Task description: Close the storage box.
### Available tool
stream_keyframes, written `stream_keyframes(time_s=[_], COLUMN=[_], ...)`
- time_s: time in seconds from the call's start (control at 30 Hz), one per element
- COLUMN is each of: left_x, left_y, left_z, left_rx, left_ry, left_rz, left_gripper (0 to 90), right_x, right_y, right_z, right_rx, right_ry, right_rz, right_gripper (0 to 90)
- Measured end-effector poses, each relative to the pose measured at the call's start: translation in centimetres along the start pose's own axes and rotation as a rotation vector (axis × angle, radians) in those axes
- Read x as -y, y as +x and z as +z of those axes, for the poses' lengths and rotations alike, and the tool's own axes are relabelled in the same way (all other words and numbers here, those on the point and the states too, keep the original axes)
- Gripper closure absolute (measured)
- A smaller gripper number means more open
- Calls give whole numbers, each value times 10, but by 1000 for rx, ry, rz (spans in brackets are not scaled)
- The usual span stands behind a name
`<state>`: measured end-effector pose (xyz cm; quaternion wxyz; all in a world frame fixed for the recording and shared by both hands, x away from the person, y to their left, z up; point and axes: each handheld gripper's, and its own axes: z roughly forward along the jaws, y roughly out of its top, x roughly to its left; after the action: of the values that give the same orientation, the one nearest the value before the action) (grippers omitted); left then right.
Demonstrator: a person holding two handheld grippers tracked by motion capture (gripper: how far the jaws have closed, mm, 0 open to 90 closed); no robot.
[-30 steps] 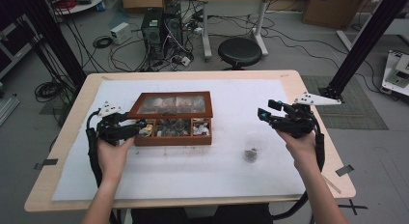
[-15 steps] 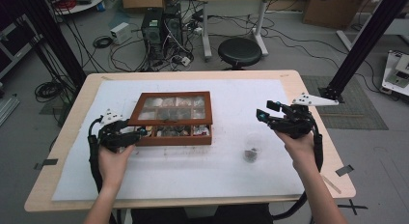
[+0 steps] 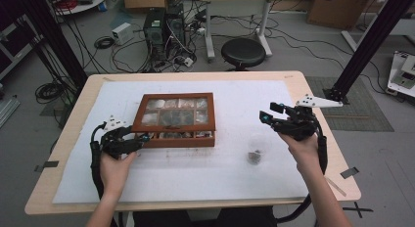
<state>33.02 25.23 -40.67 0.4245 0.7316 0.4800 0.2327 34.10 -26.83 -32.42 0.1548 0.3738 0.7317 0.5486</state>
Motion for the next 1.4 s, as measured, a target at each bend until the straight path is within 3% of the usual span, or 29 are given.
stream_keyframes(time_s=[0.93, 1.4], left_x=[16, 18], left_y=[-1, 1], left_z=[4, -3], left_rx=[-10, -10], left_ry=[81, 76], left_rz=[11, 0], left_gripper=[338, 339], right_x=[1, 1], right_y=[-1, -1], right_z=[0, 0], right_rx=[3, 4], right_ry=[3, 3], right_rz=[4, 1], right_gripper=[381, 381])
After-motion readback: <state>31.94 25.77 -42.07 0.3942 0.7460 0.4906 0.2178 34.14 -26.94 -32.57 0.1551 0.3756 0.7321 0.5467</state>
